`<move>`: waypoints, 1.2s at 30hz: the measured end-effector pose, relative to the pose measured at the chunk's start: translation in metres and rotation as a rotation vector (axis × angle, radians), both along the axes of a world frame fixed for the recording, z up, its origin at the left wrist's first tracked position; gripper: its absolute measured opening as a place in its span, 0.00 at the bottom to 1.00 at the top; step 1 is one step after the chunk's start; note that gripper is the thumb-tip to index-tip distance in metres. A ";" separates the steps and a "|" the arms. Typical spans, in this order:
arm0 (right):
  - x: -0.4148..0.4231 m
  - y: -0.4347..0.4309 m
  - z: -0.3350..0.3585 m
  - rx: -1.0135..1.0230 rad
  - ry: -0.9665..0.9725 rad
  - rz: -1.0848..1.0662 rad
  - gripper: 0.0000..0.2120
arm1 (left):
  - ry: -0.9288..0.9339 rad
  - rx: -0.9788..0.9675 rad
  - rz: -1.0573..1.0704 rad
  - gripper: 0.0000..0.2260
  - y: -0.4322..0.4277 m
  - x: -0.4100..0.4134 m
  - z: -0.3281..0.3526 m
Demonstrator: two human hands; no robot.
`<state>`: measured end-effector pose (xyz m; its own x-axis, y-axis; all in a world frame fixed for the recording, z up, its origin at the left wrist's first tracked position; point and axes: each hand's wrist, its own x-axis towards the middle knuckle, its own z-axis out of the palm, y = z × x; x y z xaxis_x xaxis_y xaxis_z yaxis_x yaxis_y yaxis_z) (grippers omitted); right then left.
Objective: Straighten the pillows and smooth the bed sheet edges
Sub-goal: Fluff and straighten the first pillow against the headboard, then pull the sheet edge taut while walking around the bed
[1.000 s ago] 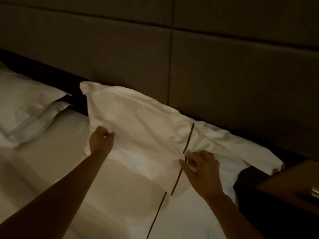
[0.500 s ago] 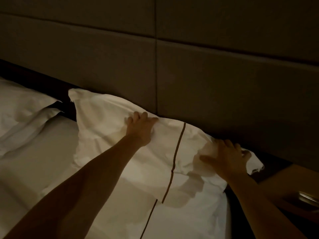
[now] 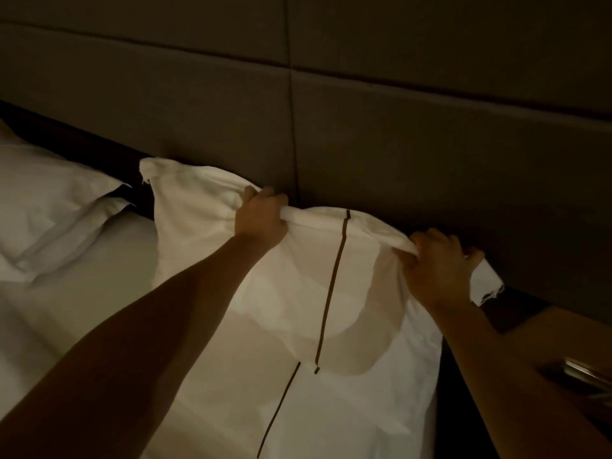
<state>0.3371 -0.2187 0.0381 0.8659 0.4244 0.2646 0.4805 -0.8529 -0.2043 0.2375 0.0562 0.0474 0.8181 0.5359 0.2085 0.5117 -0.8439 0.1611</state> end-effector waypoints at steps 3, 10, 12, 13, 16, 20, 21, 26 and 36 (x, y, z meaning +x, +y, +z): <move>-0.004 -0.007 -0.013 -0.139 0.125 -0.013 0.11 | 0.106 -0.030 0.020 0.16 -0.007 -0.006 -0.012; -0.006 -0.017 -0.009 -0.163 0.203 -0.029 0.21 | 0.203 -0.029 0.021 0.21 -0.016 -0.020 -0.001; -0.011 -0.022 -0.003 -0.156 0.218 -0.034 0.25 | 0.204 -0.052 0.031 0.23 -0.019 -0.032 0.009; -0.014 -0.025 0.001 -0.147 0.224 -0.036 0.26 | 0.201 -0.058 0.035 0.23 -0.020 -0.039 0.015; -0.032 -0.033 0.016 -0.108 0.256 -0.024 0.27 | 0.183 -0.063 0.064 0.22 -0.028 -0.068 0.030; -0.075 -0.038 0.034 -0.120 0.285 0.067 0.28 | 0.265 -0.097 0.112 0.20 -0.056 -0.123 0.044; -0.092 -0.042 0.038 -0.144 0.297 0.108 0.28 | 0.300 -0.116 0.121 0.19 -0.067 -0.142 0.048; -0.175 -0.070 0.064 -0.206 0.320 0.266 0.28 | 0.309 -0.111 0.179 0.19 -0.125 -0.237 0.073; -0.297 -0.113 0.124 -0.260 0.202 0.584 0.37 | 0.177 0.005 0.372 0.16 -0.244 -0.399 0.123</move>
<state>0.0396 -0.3317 0.1626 0.4963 0.8665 -0.0528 0.8519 -0.4979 -0.1622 -0.1614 -0.1878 0.1706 0.5923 0.8012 0.0852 0.8015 -0.5967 0.0398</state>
